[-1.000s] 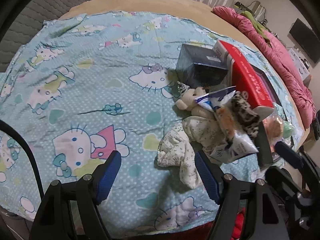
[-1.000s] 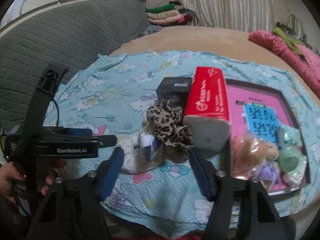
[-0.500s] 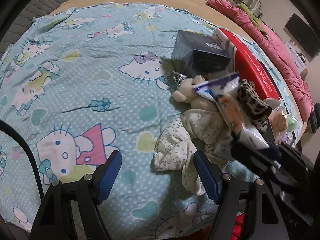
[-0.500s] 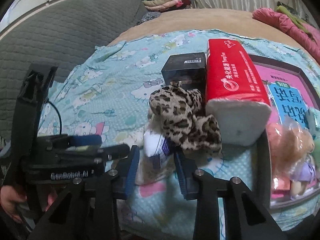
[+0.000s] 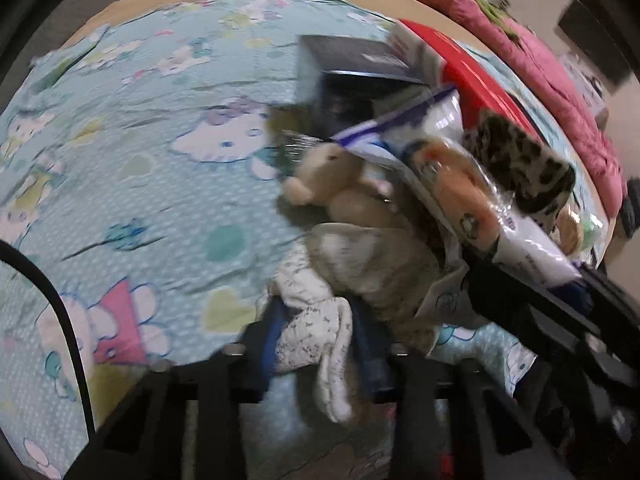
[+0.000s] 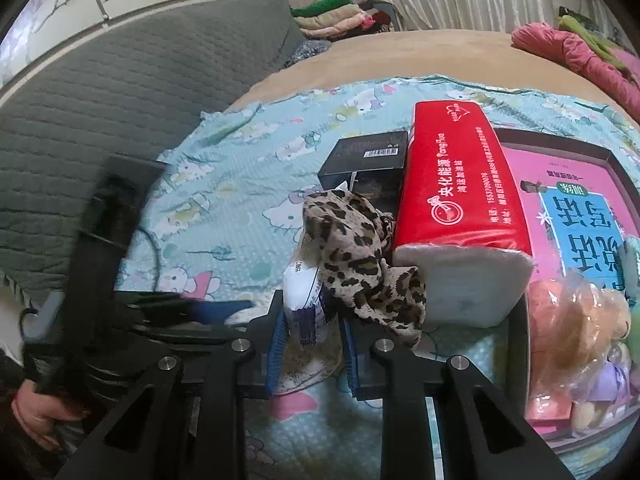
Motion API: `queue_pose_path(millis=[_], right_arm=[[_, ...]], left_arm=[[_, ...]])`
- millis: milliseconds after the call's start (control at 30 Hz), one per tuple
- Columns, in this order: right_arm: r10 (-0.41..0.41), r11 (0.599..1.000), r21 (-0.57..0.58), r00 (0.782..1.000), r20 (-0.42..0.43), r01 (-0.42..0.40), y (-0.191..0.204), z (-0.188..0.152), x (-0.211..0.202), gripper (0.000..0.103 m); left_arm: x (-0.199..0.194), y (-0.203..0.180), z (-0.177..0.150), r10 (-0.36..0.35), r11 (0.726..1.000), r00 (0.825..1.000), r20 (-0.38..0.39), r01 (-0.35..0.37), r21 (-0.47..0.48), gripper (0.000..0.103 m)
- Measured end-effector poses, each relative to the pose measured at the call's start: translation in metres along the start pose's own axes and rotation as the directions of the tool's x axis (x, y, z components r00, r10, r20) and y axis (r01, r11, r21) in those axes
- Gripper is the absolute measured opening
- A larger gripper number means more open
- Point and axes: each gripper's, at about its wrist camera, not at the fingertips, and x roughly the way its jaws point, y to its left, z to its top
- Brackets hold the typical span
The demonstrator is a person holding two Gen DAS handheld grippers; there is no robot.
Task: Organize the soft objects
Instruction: 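Grasp the white patterned cloth with left tool while right grasps white snack bag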
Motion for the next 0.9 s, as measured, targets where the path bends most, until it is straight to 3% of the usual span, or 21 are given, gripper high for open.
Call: queue_pose_path(millis=[33,167,533,900], right_arm=[[0.004,1.0,0.001,1.0,0.0,-0.004,0.0,0.0,-0.002,0.024],[0.024,1.0,0.007,1.0,0.009,-0.024,-0.001,-0.002,-0.013,0.024],[0.078,0.997,-0.03,0.994,0.079,-0.075,0.014,0.005,-0.042,0.023],[0.08,0.996,-0.051,0.986,0.148,-0.073,0.017,0.015,-0.072,0.023]], left_arm=[[0.002,-0.003,0.0,-0.012,1.0,1.0,0.005,0.012,0.006,0.016],[0.0,-0.003,-0.002,-0.027,1.0,0.999,0.028,0.026,0.008,0.01],[-0.07,0.011,-0.017,0.004,0.998,0.984,0.179,0.008,-0.064,0.01],[-0.117,0.012,-0.013,0.023,0.995,0.965,0.261,0.001,-0.095,0.01]])
